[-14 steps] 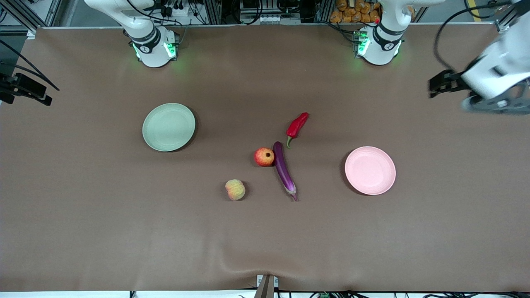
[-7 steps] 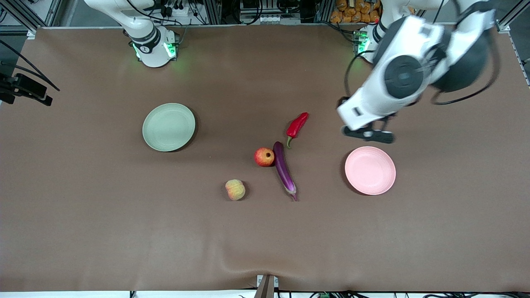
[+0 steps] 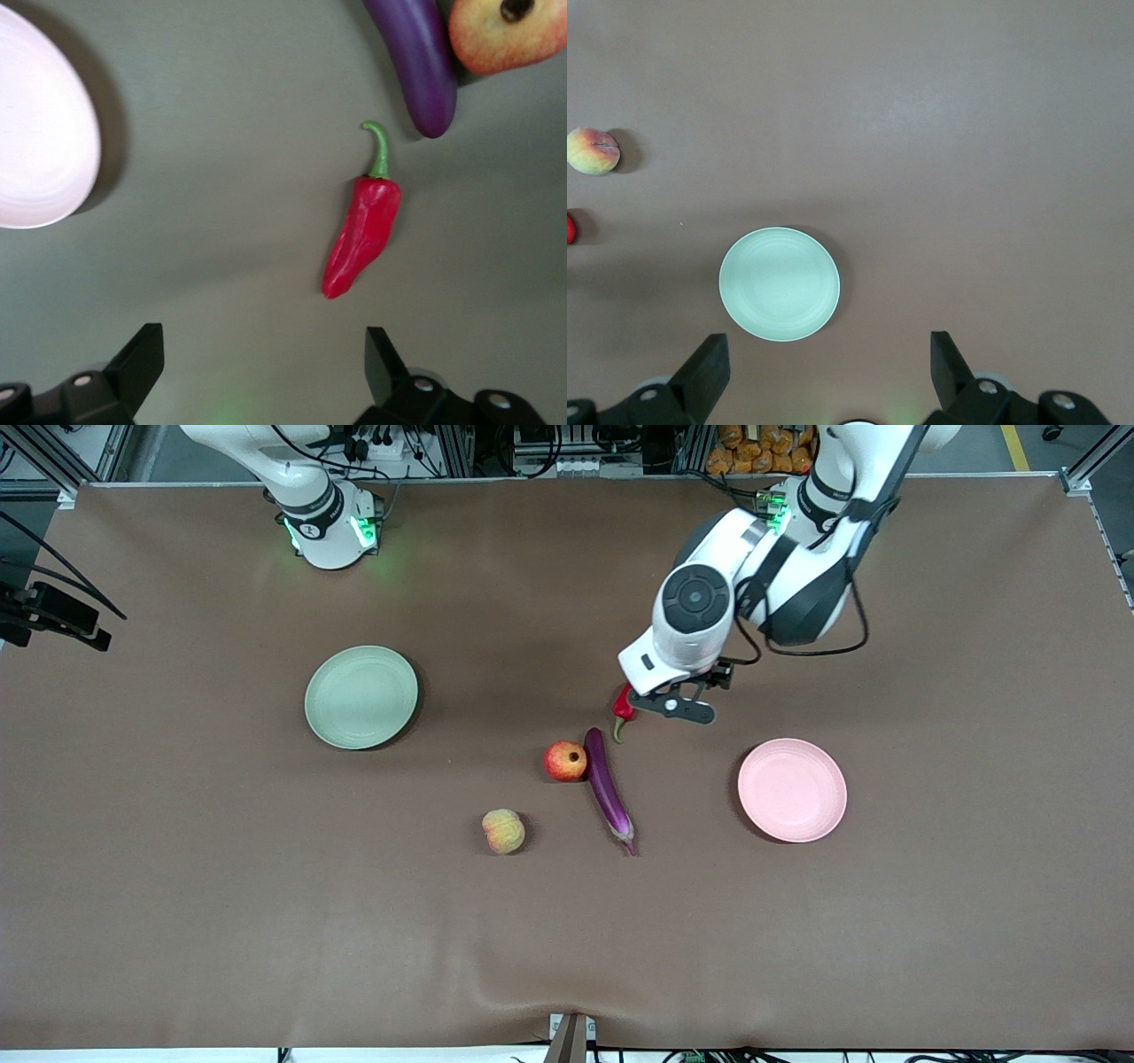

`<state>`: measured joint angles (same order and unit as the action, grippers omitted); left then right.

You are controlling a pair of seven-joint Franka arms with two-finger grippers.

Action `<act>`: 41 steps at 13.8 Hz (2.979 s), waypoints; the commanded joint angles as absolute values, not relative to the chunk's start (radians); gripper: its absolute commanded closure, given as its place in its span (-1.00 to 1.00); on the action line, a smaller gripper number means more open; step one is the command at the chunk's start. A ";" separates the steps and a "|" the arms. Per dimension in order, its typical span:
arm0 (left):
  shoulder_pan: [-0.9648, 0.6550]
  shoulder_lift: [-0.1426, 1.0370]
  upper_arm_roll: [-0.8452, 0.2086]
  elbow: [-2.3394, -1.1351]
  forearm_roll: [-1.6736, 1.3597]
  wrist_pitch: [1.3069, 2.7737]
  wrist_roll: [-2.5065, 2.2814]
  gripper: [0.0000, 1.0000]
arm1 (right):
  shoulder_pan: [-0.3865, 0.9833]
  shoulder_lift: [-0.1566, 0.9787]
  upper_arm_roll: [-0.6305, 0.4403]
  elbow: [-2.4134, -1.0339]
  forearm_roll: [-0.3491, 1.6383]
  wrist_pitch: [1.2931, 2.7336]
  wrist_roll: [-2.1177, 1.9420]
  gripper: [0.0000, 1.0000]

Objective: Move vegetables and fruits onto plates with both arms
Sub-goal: 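Move the left gripper over the red chili pepper, then lower the left gripper and grasp the red chili pepper, then carry the chili pepper with the left gripper over the pink plate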

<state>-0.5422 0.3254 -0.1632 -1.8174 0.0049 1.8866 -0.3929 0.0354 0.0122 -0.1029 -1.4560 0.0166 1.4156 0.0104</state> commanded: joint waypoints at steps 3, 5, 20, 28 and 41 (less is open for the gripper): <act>-0.614 0.463 -0.155 -1.818 0.031 1.994 -0.471 -1.00 | 0.025 0.008 -0.097 -1.453 0.032 1.411 0.011 -1.00; -0.637 0.506 -0.153 -1.816 0.037 2.028 -0.505 -1.00 | 0.023 0.008 -0.097 -1.453 0.032 1.411 0.011 -1.00; -0.644 0.655 -0.153 -1.786 0.087 2.112 -0.578 -1.00 | 0.026 0.011 -0.095 -1.454 0.032 1.411 0.011 -1.00; -0.644 0.655 -0.155 -1.787 0.087 2.105 -0.724 1.00 | 0.029 0.015 -0.095 -1.454 0.032 1.408 0.014 -1.00; -0.240 0.468 -0.149 -1.517 -0.045 1.822 -0.795 1.00 | 0.063 0.020 -0.094 -1.456 0.037 1.407 0.018 -1.00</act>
